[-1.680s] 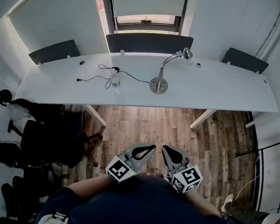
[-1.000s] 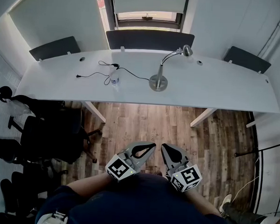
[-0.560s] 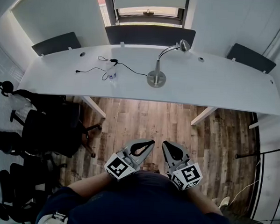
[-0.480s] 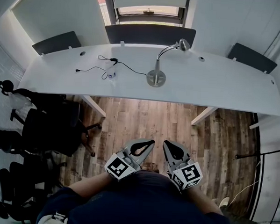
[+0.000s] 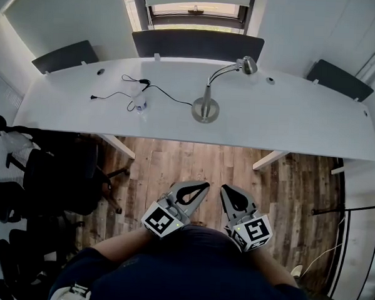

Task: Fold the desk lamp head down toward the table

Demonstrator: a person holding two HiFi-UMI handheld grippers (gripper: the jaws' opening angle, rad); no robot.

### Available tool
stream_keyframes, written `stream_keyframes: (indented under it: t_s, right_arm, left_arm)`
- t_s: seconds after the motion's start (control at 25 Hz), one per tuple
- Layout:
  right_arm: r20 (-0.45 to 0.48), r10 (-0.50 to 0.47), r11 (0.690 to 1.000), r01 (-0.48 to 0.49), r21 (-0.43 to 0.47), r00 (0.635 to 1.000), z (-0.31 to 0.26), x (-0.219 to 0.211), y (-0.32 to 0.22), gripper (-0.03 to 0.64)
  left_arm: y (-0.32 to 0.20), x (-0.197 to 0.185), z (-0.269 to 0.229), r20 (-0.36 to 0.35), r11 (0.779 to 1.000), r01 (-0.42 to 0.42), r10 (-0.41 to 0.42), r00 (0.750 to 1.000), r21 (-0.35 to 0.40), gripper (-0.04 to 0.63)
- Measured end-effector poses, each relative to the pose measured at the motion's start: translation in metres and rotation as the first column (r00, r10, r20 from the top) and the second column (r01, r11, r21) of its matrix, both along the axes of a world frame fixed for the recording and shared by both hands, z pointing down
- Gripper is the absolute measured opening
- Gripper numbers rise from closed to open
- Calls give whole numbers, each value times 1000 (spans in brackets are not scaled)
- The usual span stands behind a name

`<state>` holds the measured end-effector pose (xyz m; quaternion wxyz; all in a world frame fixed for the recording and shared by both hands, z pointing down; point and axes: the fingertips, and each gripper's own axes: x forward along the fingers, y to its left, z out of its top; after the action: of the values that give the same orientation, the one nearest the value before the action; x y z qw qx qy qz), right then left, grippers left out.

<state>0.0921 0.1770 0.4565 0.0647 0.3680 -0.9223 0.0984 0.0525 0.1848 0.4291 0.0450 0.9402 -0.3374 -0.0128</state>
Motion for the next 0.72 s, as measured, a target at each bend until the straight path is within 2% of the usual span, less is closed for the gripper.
stream_keyframes:
  t_s: [0.2, 0.4, 0.72]
  right_arm:
    - [-19, 39, 999, -39, -8, 999, -5, -22, -71, 11]
    - [-18, 115, 993, -115, -6, 993, -19, -44, -144, 11]
    - [-84, 189, 982, -188, 29, 978, -31, -64, -224, 11]
  left_arm:
    - [-77, -22, -7, -9, 999, -44, 44, 999, 10, 6]
    - [-155, -52, -10, 18, 998, -65, 65, 998, 6, 6]
    - [-246, -82, -10, 27, 994, -104, 105, 994, -19, 6]
